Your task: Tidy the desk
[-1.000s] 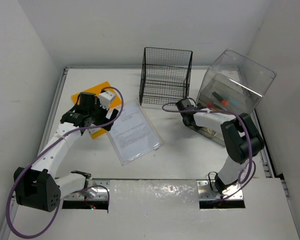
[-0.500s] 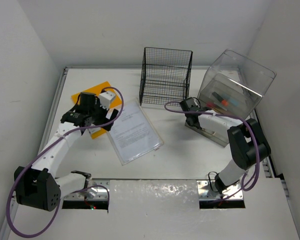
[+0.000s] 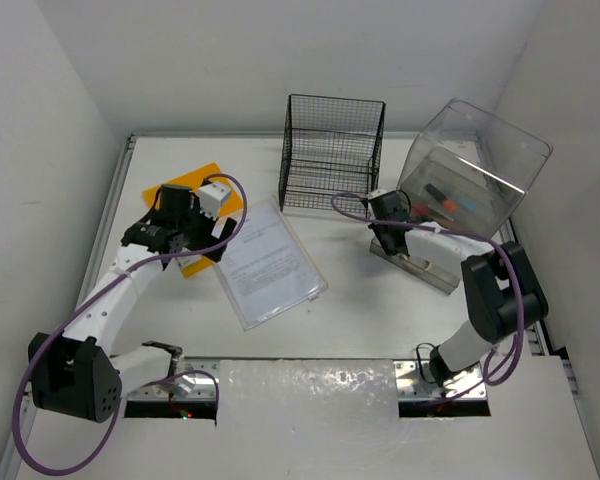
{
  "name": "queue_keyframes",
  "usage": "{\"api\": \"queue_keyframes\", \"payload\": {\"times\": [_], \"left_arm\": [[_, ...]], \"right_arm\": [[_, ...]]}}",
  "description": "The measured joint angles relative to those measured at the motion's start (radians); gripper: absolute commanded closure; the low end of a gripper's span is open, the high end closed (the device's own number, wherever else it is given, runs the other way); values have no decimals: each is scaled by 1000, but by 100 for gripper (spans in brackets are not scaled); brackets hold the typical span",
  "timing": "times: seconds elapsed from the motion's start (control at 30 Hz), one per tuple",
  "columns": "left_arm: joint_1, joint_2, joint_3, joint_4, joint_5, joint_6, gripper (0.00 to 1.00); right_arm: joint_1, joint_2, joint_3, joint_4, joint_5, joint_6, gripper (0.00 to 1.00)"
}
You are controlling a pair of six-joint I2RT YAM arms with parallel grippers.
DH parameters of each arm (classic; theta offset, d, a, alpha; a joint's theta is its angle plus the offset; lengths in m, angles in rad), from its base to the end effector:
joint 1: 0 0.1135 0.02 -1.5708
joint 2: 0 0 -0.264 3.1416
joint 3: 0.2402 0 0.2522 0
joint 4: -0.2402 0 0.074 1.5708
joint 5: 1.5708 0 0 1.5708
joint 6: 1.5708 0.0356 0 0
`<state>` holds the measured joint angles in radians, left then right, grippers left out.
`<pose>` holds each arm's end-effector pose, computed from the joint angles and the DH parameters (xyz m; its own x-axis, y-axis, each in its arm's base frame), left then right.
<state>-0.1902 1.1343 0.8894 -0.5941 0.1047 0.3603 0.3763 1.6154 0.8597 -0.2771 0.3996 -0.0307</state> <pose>0.2288 -0.0478 0.2702 -0.5932 0.4713 -0.6527 0.4977 0.8519 0.1628 0.2896 0.0995 0.1612 -0.7936 -0.3440 -0.5019 -0.1776 0.9199 -0.3497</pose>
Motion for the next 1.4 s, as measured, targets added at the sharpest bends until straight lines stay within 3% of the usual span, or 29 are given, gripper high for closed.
{"api": "queue_keyframes", "payload": {"times": [0.23, 0.33, 0.37, 0.57, 0.73, 1.1, 1.4], "left_arm": [[0, 0, 0, 0, 0, 0, 0], [0, 0, 0, 0, -3, 0, 0], [0, 0, 0, 0, -5, 0, 0], [0, 0, 0, 0, -9, 0, 0], [0, 2, 0, 0, -10, -1, 0], [0, 6, 0, 0, -19, -3, 0], [0, 6, 0, 0, -33, -3, 0]], "right_arm": [[0, -188, -37, 11, -50, 29, 90], [0, -289, -82, 36, -78, 93, 95], [0, -316, -108, 47, -93, 123, 100], [2, -414, -348, 80, -153, 330, 100], [6, -505, -486, 113, -79, 434, 100], [1, -308, -505, 368, 207, 473, 100], [-99, -158, -423, 527, 249, 455, 100]]}}
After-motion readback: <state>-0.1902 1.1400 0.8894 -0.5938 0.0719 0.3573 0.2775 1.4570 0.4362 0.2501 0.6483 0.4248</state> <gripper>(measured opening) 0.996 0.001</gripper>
